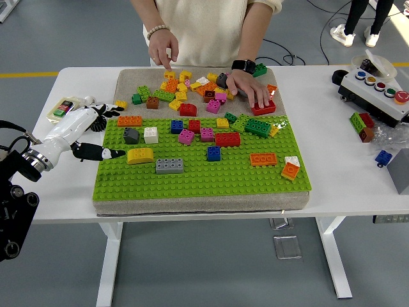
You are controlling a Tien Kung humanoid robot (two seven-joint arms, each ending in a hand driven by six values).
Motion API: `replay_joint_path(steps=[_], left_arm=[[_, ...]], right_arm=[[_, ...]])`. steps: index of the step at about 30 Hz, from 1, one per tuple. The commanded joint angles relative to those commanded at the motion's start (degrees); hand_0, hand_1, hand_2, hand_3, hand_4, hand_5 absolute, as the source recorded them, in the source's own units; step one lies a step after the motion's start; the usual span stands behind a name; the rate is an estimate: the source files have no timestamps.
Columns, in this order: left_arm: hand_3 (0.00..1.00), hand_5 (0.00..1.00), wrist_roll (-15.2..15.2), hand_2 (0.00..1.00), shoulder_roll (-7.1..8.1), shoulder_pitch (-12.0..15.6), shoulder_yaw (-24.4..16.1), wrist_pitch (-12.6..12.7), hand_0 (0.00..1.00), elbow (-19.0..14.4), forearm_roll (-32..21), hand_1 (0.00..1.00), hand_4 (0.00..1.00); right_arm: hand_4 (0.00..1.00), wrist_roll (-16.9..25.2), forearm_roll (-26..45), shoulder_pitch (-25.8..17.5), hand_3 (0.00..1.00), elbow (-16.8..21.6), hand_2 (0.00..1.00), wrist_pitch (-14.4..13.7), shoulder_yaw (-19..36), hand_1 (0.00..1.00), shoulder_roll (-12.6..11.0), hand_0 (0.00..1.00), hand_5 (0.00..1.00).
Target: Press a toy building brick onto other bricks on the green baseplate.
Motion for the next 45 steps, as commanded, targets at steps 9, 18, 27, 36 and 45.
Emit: replay_joint_path(steps=[9, 18, 27, 36, 45], left_arm=[[0.600, 0.002, -0.46, 0.576, -0.10, -0.36, 0.03, 2.58, 0.748, 0.16, 0.00, 0.635, 0.505], [0.544, 0.002, -0.70, 0.548, -0.24, -0.54, -0.17, 2.40, 0.661, 0.08, 0.00, 0.587, 0.385], [0.713, 0.022, -0.95, 0.638, -0.45, -0.84, -0.47, -0.59, 0.768, -0.32, 0.00, 0.715, 0.724], [0.784, 0.101, -0.59, 0.730, -1.01, -1.33, 0.46, -1.60, 0.796, 0.61, 0.00, 0.747, 0.908], [0.769, 0.060, -0.26, 0.688, -2.87, -1.69, 4.10, -0.60, 0.793, 5.03, 0.00, 0.738, 0.855]], right_arm=[[0.910, 0.20, 0.15, 0.09, 0.587, 0.00, 0.704, 0.07, 0.30, 0.654, 0.06, 0.737, 0.489], [0.910, 0.21, 0.12, 0.02, 0.585, 0.00, 0.704, 0.13, 0.56, 0.654, 0.01, 0.735, 0.491], [0.911, 0.39, 0.22, 0.11, 0.586, 0.00, 0.704, 0.15, 0.75, 0.654, -0.02, 0.735, 0.494], [0.912, 0.52, 0.15, 0.07, 0.585, 0.00, 0.704, 0.18, 0.87, 0.654, -0.06, 0.735, 0.496], [0.912, 0.66, 0.25, 0.18, 0.585, 0.00, 0.704, 0.08, 0.57, 0.654, -0.10, 0.733, 0.496]])
